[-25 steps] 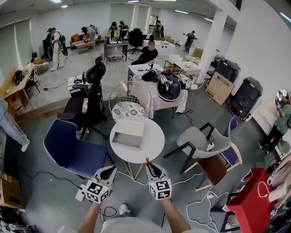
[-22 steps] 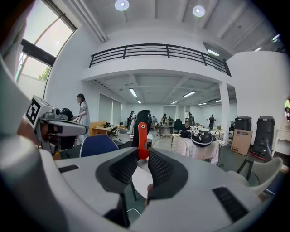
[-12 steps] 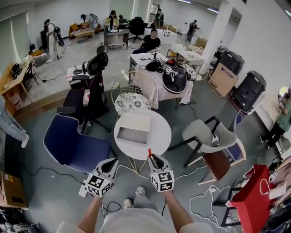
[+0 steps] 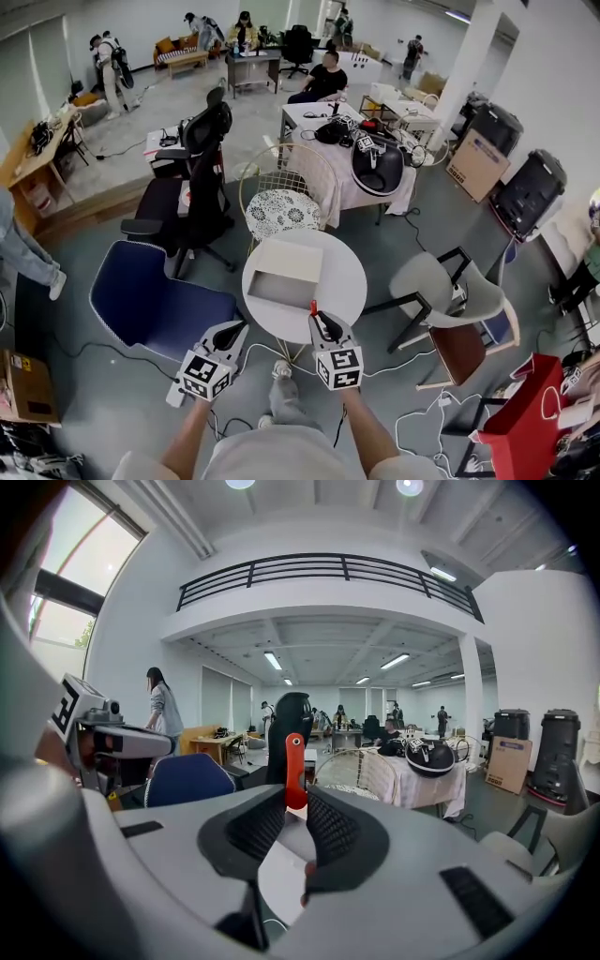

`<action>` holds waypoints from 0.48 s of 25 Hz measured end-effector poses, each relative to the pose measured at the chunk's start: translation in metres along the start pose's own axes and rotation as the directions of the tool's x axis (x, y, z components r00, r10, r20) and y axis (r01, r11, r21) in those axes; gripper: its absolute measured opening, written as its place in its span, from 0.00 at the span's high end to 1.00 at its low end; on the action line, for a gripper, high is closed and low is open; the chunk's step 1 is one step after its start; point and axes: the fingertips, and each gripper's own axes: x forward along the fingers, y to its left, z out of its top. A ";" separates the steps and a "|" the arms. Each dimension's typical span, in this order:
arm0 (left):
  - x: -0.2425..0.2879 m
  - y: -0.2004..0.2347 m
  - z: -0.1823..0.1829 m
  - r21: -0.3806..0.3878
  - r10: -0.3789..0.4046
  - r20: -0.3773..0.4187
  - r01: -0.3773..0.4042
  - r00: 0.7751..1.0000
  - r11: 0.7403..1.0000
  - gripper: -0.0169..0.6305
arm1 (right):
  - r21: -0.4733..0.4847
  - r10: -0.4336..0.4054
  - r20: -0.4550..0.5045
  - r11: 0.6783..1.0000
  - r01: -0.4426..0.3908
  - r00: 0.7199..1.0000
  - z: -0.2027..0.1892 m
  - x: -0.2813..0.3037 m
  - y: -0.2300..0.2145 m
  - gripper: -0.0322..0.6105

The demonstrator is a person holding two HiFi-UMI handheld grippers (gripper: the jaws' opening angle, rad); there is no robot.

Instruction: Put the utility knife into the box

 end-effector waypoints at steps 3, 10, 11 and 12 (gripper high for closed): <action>0.028 0.020 0.008 0.014 0.006 -0.009 -0.006 1.000 1.000 0.96 | 0.009 0.013 0.001 1.000 -0.013 1.000 0.006 0.030 -0.016 0.83; 0.082 0.064 0.030 0.022 0.040 -0.019 -0.039 0.999 0.999 0.96 | 0.015 0.048 0.015 0.999 -0.048 0.999 0.034 0.097 -0.052 0.83; 0.089 0.070 0.033 0.021 0.045 -0.018 -0.044 0.999 0.999 0.96 | 0.014 0.052 0.020 0.999 -0.052 0.998 0.040 0.105 -0.056 0.83; 0.095 0.075 0.035 0.020 0.048 -0.018 -0.048 0.999 0.999 0.96 | 0.013 0.055 0.025 0.998 -0.055 0.998 0.044 0.113 -0.061 0.83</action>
